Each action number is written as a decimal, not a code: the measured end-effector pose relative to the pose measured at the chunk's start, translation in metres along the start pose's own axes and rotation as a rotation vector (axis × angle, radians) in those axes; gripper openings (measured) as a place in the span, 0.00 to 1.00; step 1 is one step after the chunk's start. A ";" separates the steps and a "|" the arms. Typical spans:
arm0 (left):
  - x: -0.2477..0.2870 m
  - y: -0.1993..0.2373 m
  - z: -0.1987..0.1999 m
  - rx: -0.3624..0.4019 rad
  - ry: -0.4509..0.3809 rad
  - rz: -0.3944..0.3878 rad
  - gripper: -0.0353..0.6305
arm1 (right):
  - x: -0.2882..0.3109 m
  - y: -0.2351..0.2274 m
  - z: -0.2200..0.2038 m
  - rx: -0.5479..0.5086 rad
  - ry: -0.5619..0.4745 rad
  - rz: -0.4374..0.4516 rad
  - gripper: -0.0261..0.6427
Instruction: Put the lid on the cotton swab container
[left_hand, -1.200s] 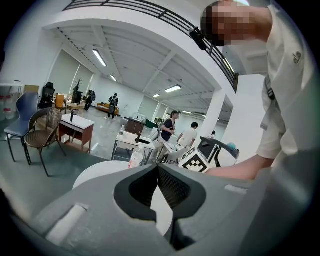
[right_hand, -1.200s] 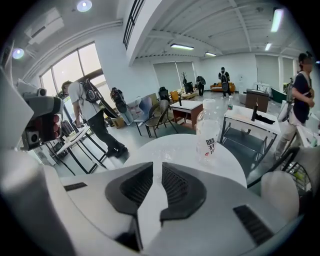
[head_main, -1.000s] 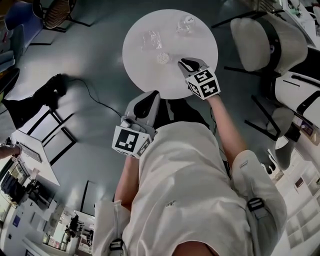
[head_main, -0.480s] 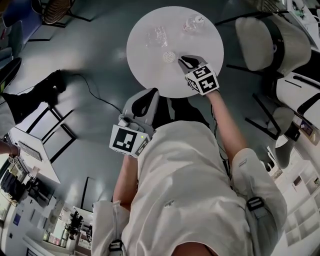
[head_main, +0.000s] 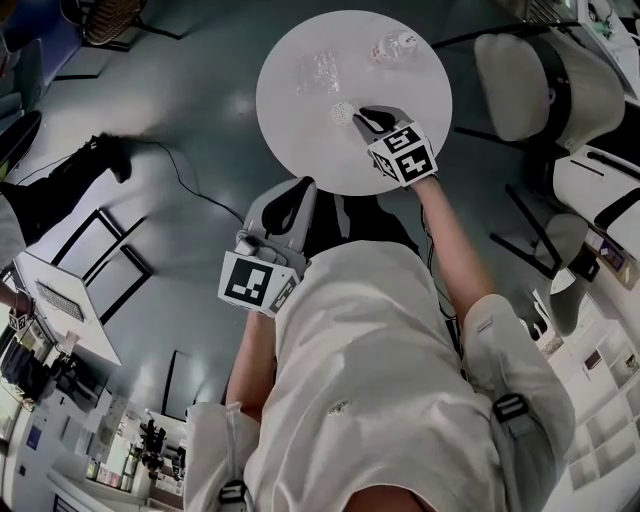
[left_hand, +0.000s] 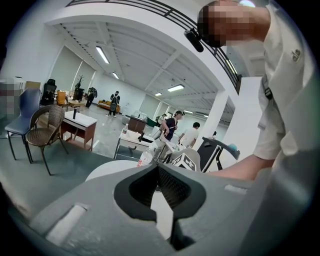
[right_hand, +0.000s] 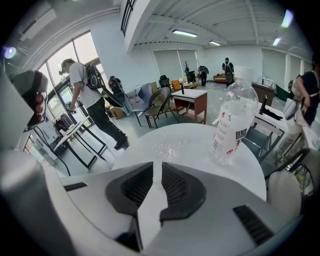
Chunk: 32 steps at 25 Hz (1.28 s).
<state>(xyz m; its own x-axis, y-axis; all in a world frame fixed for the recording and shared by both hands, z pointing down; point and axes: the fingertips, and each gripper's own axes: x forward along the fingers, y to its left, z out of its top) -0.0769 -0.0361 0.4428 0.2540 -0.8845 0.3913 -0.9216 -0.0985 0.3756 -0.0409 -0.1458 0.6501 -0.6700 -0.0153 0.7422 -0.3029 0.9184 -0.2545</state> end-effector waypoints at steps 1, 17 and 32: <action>-0.001 0.001 0.000 -0.002 0.001 0.001 0.07 | 0.002 0.001 0.001 -0.003 0.001 0.004 0.13; -0.015 0.023 -0.004 -0.035 -0.011 0.039 0.07 | 0.030 0.019 0.007 -0.064 0.062 0.051 0.13; -0.013 0.031 -0.008 -0.040 0.007 0.035 0.07 | 0.048 0.019 0.001 -0.132 0.129 0.031 0.13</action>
<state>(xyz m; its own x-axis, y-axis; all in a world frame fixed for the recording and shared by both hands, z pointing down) -0.1065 -0.0245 0.4560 0.2236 -0.8839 0.4107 -0.9176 -0.0488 0.3945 -0.0791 -0.1294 0.6801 -0.5823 0.0574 0.8109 -0.1859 0.9617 -0.2015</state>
